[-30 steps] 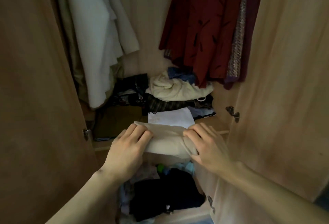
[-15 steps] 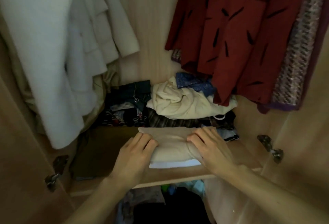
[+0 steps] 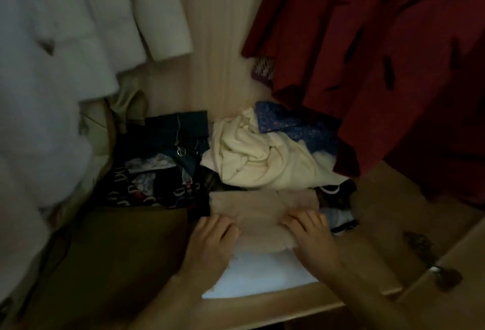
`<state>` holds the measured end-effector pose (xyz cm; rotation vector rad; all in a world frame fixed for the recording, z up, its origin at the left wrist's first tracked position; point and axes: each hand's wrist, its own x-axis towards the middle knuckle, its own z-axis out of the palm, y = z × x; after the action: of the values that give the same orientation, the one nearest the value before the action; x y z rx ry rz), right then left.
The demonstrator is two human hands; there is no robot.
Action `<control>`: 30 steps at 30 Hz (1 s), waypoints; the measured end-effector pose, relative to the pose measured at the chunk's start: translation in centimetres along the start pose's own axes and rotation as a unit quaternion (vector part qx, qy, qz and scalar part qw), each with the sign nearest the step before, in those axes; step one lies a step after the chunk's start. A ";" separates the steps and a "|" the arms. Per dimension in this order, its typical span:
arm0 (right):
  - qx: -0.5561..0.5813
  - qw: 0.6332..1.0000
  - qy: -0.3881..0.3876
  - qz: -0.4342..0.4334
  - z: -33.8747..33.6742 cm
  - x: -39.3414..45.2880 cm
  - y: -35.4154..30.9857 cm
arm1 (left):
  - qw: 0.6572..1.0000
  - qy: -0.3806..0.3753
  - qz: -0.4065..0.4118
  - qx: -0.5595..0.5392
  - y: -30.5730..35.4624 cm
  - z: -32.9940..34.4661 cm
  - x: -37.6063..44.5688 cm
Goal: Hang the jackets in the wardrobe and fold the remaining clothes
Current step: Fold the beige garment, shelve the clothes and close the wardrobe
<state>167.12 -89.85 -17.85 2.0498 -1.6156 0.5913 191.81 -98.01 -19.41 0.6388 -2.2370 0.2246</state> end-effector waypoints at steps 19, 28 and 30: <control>0.147 0.974 -0.121 0.122 5.7 0.5 -2.6 | 0.963 -0.212 -0.168 -0.004 1.5 5.2 -1.1; 0.129 0.980 -0.092 0.117 6.6 1.9 -1.7 | 0.960 -0.194 -0.199 -0.023 1.2 6.2 -0.7; 0.143 0.978 -0.099 0.115 6.1 1.9 -1.9 | 0.959 -0.206 -0.193 -0.026 1.1 6.1 -0.7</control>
<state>169.68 -94.54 -21.77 2.1982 -2.0021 0.7593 187.71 -98.94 -24.05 1.1610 -2.4351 -0.1816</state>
